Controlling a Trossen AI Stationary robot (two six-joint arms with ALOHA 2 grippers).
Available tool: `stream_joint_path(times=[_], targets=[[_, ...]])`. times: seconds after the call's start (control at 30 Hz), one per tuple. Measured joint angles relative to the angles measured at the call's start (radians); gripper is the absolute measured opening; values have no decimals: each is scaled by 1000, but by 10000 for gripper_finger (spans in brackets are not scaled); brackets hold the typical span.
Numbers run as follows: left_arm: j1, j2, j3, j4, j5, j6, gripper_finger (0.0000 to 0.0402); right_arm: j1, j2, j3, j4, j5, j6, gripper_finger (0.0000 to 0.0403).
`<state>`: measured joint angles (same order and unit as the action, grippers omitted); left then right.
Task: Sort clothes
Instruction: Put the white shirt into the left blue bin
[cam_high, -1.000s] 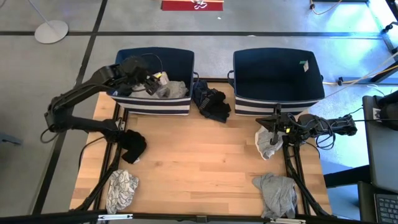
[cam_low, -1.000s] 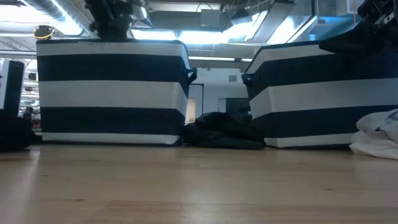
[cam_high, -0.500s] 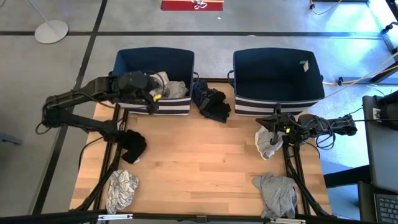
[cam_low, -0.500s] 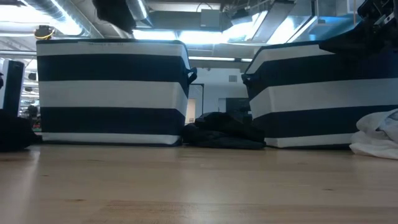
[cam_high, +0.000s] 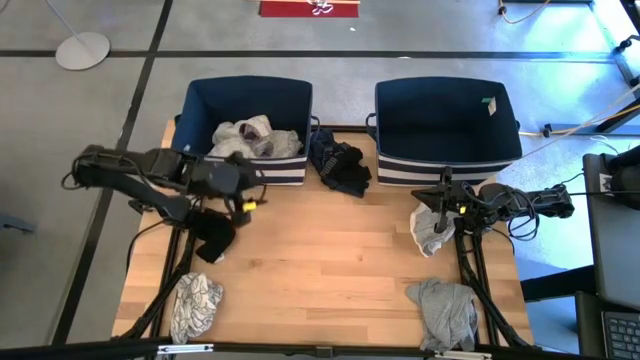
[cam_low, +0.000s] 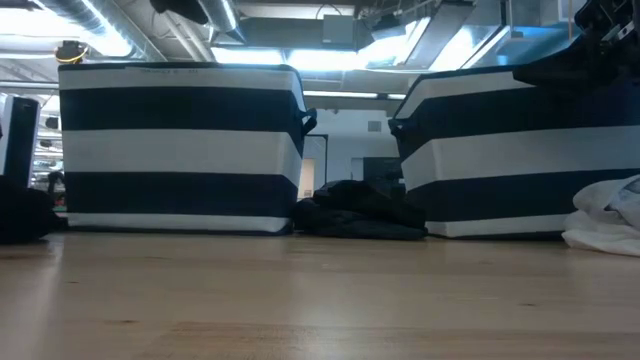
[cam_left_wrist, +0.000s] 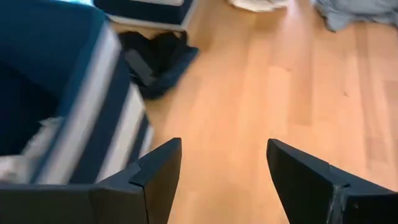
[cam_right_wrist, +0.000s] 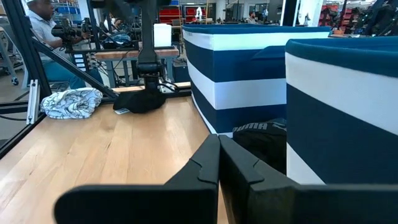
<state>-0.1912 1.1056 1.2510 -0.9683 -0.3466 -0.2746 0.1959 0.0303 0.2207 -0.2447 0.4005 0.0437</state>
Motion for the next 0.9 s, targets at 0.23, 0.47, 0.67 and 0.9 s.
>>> stream_joint_path(times=[0.23,0.47,0.67,0.9], targets=[[-129,89,0,-25,-1,-165,225,0,0,0,0,0,0,8],[-262,201,-1,-53,0,-390,225,0,0,0,1,0,0,8],[-360,294,-1,-54,59,-624,225,0,0,0,1,0,0,8],[-496,380,-2,-57,167,-965,225,0,0,0,1,0,0,8]])
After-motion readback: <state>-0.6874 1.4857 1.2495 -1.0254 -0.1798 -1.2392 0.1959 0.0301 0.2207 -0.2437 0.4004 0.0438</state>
